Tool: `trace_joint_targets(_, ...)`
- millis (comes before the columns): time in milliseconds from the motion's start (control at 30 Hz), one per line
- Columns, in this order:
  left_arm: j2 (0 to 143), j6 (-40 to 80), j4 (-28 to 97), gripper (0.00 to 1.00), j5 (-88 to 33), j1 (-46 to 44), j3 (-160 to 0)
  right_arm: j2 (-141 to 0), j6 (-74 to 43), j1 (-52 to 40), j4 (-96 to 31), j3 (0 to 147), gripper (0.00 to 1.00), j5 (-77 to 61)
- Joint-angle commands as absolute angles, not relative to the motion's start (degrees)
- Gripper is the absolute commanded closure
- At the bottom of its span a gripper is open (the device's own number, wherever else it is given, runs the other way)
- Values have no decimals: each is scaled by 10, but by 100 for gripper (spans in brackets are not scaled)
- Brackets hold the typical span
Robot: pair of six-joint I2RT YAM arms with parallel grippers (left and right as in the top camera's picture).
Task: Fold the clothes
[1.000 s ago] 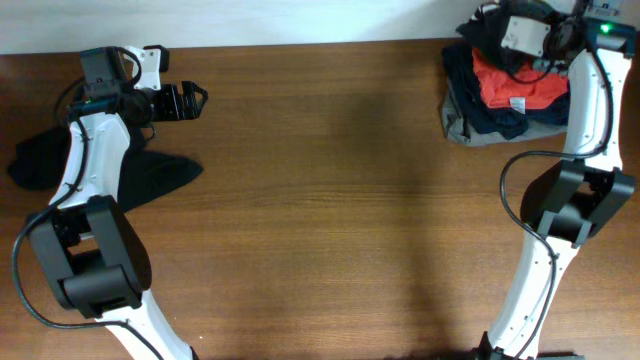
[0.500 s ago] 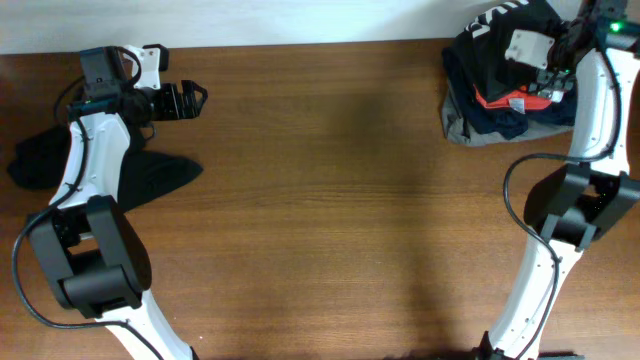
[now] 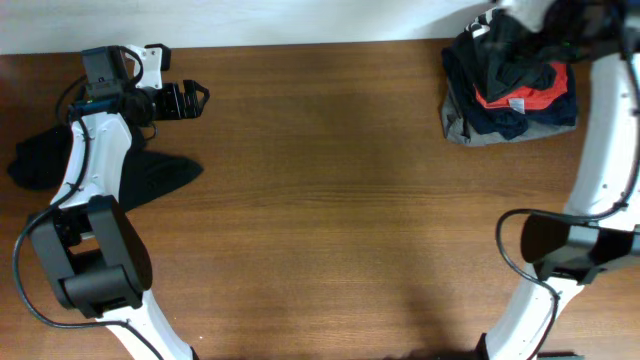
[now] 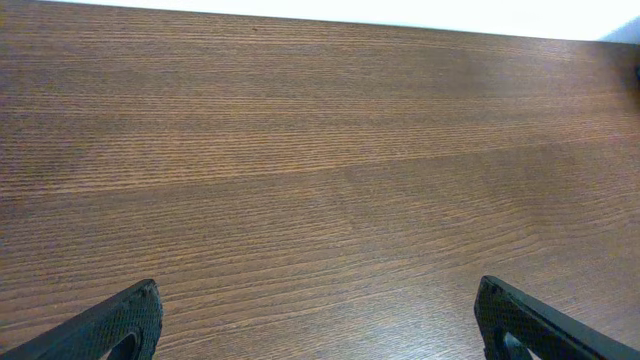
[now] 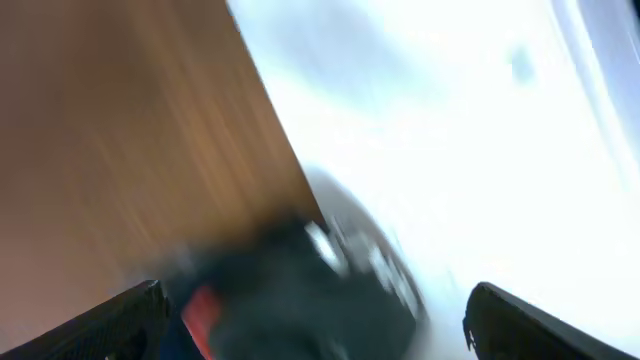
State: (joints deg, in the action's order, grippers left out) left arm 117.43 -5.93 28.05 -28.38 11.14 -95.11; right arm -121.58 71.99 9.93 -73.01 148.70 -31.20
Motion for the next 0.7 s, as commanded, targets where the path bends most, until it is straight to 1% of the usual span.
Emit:
trace_joint_targets(0,1164,-52,283,1,-280,109,-957,-1215,680,44,-745,1488,1,-485)
trace_joint_targets(500,1164,-52,281,1,-280,109,-957,-1216,681,-233,-752,1488,1,-489)
trace_joint_targets(667,1164,-52,281,1,-280,109,-957,-1216,681,-301,-762,1488,1,-482)
